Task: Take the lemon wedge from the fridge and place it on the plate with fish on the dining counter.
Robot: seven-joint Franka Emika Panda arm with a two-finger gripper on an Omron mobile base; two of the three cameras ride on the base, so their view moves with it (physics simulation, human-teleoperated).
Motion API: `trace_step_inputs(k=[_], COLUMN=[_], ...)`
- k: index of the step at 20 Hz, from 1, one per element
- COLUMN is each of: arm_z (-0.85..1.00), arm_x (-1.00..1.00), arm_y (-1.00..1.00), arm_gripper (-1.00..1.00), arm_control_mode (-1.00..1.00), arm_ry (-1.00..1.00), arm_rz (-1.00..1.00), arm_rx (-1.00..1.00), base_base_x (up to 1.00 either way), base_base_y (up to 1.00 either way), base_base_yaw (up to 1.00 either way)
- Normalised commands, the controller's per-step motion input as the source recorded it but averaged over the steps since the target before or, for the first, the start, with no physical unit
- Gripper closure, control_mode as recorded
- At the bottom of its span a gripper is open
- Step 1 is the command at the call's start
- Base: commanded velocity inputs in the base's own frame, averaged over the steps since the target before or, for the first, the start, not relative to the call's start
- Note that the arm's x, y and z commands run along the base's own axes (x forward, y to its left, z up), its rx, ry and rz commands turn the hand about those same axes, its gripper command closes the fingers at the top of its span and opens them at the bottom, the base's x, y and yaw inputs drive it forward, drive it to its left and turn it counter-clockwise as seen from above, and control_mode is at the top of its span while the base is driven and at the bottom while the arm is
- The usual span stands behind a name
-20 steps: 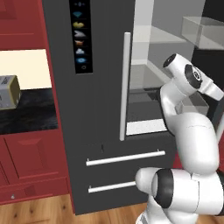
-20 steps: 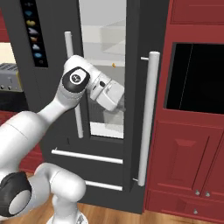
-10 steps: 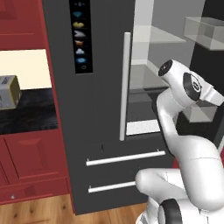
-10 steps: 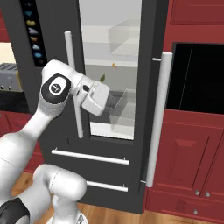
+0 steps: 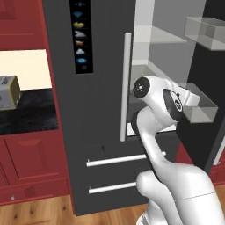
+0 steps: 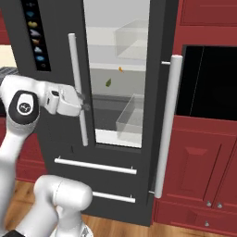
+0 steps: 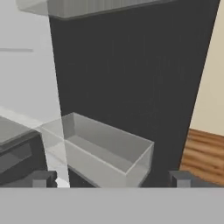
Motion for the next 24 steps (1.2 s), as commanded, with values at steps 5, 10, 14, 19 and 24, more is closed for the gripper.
trace_step_inputs(k=[5, 10, 14, 19, 24], arm_z=[0.04, 0.00, -0.04, 0.00, 0.00], arm_x=[0.00, 0.00, 0.19, 0.42, 0.91], arm_y=[0.91, 0.65, 0.49, 0.62, 0.00], arm_gripper=[-1.00, -1.00, -1.00, -1.00, -1.00], arm_control_mode=[-1.00, -1.00, -1.00, -1.00, -1.00], arm_ry=[-0.21, -0.15, 0.00, -0.08, -0.03], arm_rz=[0.60, 0.68, 0.55, 0.02, -0.04], arm_rx=[-0.08, -0.13, -0.11, 0.03, 0.02], base_base_x=[0.00, 0.00, 0.00, 0.00, 0.00], base_base_y=[0.00, 0.00, 0.00, 0.00, 0.00], base_base_yaw=[0.00, 0.00, 0.00, 0.00, 0.00])
